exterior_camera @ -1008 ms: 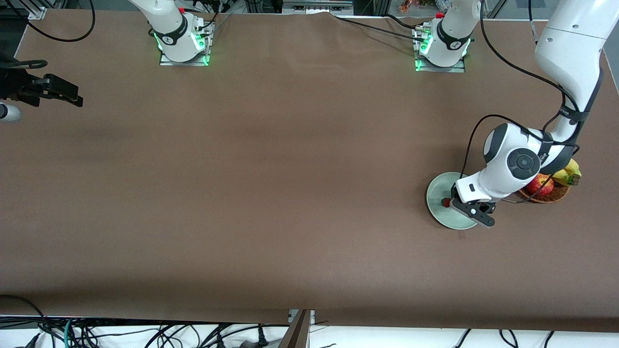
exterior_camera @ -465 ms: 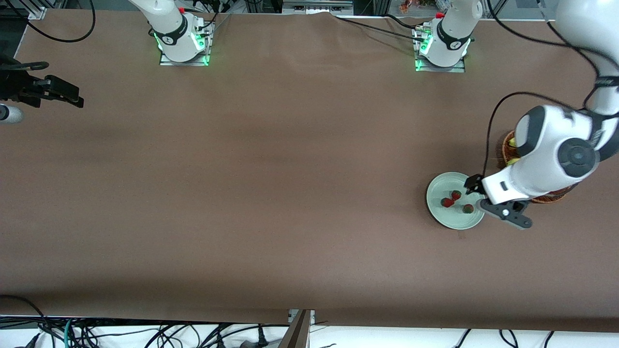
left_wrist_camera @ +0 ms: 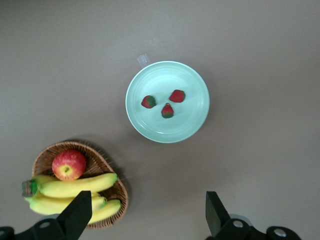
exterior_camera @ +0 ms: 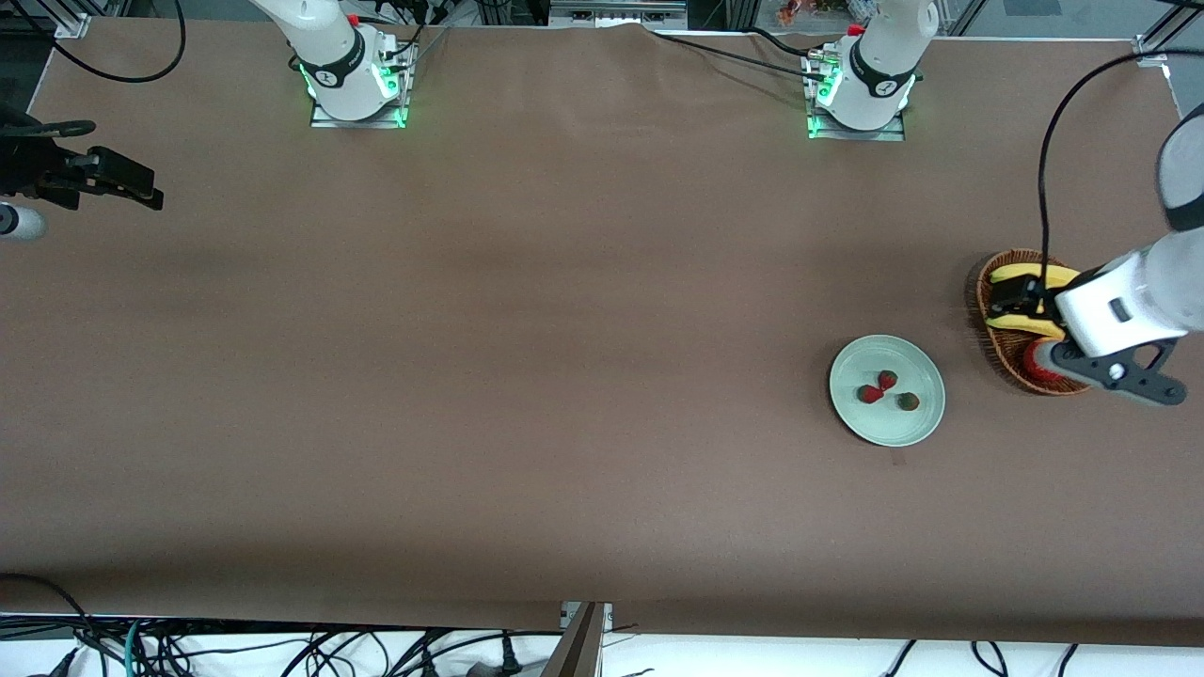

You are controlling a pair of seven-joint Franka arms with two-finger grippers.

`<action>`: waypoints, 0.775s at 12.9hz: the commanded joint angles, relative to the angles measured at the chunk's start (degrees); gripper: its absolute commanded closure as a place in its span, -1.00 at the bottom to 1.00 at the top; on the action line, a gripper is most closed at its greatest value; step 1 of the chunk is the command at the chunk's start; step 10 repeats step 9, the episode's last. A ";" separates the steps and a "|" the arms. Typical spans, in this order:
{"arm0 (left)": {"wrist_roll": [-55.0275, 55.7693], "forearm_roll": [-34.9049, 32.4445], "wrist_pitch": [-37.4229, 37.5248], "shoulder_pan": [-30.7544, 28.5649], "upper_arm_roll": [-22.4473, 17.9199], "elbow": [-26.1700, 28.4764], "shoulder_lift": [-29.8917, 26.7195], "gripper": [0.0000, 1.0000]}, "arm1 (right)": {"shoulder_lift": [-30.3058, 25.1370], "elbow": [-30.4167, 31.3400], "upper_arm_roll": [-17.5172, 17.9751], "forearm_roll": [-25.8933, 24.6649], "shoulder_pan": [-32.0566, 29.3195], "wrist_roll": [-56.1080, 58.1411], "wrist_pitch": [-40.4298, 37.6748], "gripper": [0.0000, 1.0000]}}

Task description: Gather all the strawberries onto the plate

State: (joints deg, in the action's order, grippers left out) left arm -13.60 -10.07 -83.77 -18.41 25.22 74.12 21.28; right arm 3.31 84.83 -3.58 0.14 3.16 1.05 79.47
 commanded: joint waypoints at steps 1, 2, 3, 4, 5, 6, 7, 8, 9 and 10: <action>6.10 5.38 -3.11 9.30 -11.78 4.24 -7.44 -1.00 | -0.50 0.51 0.15 -0.14 0.00 -0.18 0.24 -1.00; 8.57 10.55 -9.86 12.14 -17.60 11.76 -13.14 -1.00 | -0.50 0.51 0.15 -0.14 0.00 -0.18 0.33 -1.00; 9.03 11.65 -15.41 13.12 -18.53 20.71 -18.94 -1.00 | -0.41 0.42 0.15 -0.14 0.00 -0.18 0.33 -1.00; 9.38 11.48 -17.64 15.13 -19.32 25.59 -22.22 -1.00 | -0.41 0.42 0.15 -0.14 0.00 -0.18 0.33 -1.00; 10.95 10.61 -17.66 17.59 -22.73 27.46 -24.08 -1.00 | -0.41 0.42 0.15 -0.14 0.00 -0.18 0.33 -1.00; 12.19 10.43 -17.49 18.57 -23.72 27.66 -24.09 -1.00 | -0.24 0.42 0.15 -0.14 0.00 -0.09 0.33 -1.00; 12.28 10.25 -17.48 18.41 -23.73 27.66 -24.01 -1.00 | -0.15 0.33 0.24 -0.14 0.00 -0.09 0.42 -1.00; 12.20 9.55 -17.40 18.32 -23.73 27.48 -23.48 -1.00 | -0.15 0.33 0.24 -0.14 0.00 -0.09 0.33 -1.00; 12.11 9.03 -17.22 18.23 -23.64 27.22 -22.96 -1.00 | -0.15 0.33 0.24 -0.14 0.00 -0.09 0.33 -1.00; 12.11 9.03 -17.22 18.23 -23.64 27.22 -22.96 -1.00 | -0.15 0.33 0.24 -0.14 0.00 -0.09 0.33 -1.00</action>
